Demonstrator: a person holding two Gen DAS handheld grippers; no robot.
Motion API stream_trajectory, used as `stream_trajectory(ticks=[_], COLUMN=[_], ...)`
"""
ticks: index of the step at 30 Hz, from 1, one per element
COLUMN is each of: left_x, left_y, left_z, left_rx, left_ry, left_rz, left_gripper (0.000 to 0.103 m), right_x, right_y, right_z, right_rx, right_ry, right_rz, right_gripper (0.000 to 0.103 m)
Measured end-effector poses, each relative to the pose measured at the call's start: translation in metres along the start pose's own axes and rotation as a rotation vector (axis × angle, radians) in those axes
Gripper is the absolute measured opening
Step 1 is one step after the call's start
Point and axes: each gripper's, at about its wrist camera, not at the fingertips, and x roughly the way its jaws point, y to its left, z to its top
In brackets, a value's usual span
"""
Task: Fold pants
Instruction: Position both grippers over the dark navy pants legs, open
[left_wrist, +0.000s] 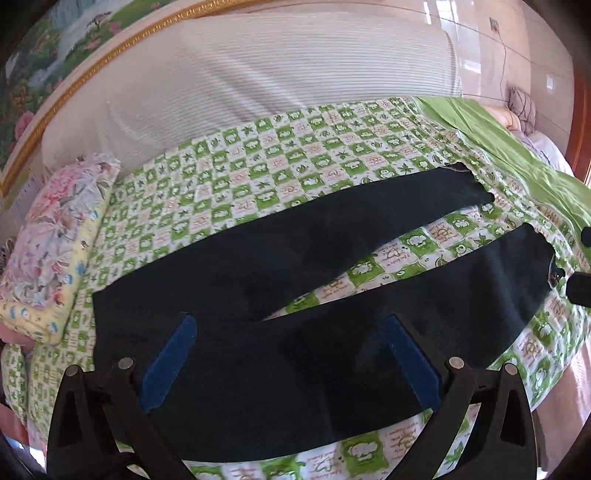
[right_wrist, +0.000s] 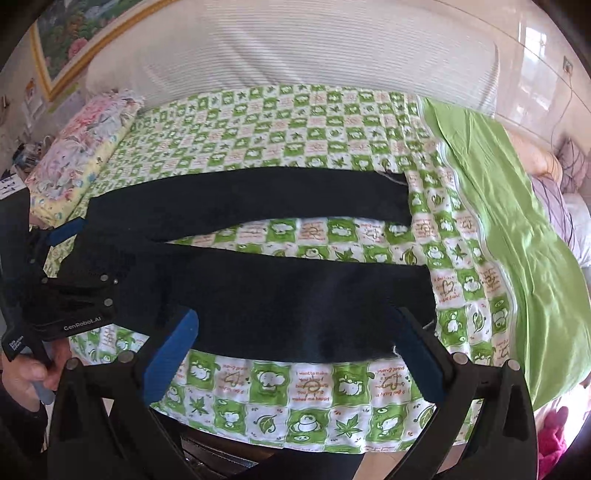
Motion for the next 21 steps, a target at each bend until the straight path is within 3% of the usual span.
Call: stream_trajectory(ticks=[13, 21], left_x=[0.017, 0.026], left_y=[0.0, 0.003], left_z=[-0.011, -0.019], left_rx=[-0.05, -0.053], left_ry=[0.005, 0.019], left_rz=[-0.015, -0.024], left_gripper=[0.103, 0.103], right_x=[0.041, 0.068], right_y=[-0.02, -0.023], right_z=[-0.005, -0.008], right_rx=[0.072, 0.099], right_ry=[-0.008, 0.03], right_rz=[0.031, 0.052], right_gripper=[0.103, 0.103])
